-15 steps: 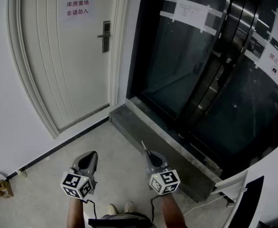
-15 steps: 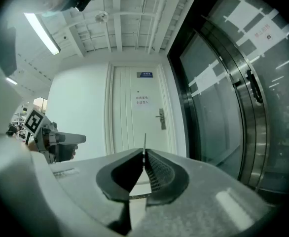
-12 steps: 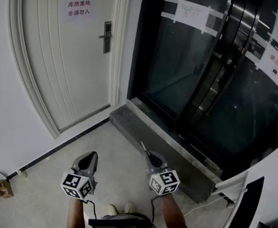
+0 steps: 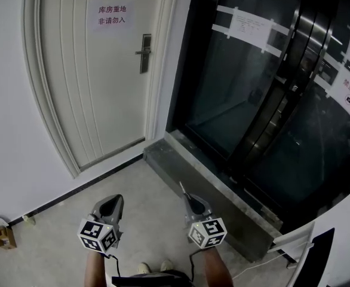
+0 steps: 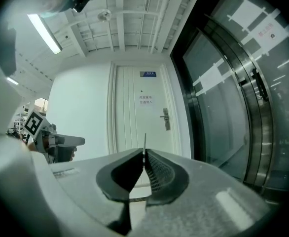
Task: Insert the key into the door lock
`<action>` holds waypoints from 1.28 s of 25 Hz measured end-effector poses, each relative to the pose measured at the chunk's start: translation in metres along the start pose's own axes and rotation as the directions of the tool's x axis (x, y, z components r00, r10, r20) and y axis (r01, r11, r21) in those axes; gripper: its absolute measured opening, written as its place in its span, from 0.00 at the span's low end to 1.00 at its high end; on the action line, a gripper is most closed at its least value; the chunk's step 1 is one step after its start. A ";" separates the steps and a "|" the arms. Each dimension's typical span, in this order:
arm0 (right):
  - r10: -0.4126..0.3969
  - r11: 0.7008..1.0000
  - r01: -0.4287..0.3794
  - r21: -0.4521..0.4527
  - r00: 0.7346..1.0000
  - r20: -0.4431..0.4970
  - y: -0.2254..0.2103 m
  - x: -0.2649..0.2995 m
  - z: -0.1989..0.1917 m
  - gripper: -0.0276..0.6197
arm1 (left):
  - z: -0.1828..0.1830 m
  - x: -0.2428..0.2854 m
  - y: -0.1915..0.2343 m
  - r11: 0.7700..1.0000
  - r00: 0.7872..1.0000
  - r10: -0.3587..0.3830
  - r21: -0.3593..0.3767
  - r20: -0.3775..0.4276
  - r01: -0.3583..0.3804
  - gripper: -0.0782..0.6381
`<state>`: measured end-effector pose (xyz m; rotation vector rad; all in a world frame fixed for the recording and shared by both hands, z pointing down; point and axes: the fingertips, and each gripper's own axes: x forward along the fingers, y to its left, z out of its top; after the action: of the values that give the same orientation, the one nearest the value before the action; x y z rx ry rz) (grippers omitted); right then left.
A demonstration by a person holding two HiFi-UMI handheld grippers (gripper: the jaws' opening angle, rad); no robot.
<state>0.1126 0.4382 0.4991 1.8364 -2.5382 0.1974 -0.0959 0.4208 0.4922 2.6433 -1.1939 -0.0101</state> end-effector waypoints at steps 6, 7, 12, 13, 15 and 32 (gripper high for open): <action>-0.006 1.000 0.006 0.013 1.000 0.007 0.018 0.015 -0.003 0.06 | 0.000 -0.012 0.030 1.000 1.000 0.018 -0.005 0.006 -0.018 0.11; -0.005 1.000 0.005 0.011 1.000 0.008 0.020 0.017 -0.004 0.06 | 0.000 -0.012 0.035 1.000 1.000 0.021 -0.003 0.008 -0.021 0.11; 0.001 1.000 -0.001 0.009 1.000 0.004 0.025 0.039 -0.007 0.06 | 0.002 -0.008 0.056 1.000 0.999 0.031 0.002 0.018 -0.031 0.11; 0.003 1.000 -0.003 0.010 1.000 0.004 0.025 0.045 -0.006 0.06 | 0.003 -0.006 0.061 0.999 0.999 0.032 0.002 0.018 -0.032 0.11; 0.005 1.000 -0.005 0.006 1.000 0.005 0.024 0.057 -0.004 0.06 | 0.005 0.001 0.070 0.999 0.999 0.033 -0.001 0.011 -0.033 0.11; -0.039 0.998 0.038 0.041 0.999 0.020 -0.057 0.200 0.007 0.06 | 0.035 0.149 0.148 0.999 0.999 -0.035 0.013 -0.036 0.036 0.11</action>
<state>0.1044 0.2311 0.5129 1.9100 -2.5281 0.2332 -0.1094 0.2087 0.5048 2.6651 -1.1397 0.0388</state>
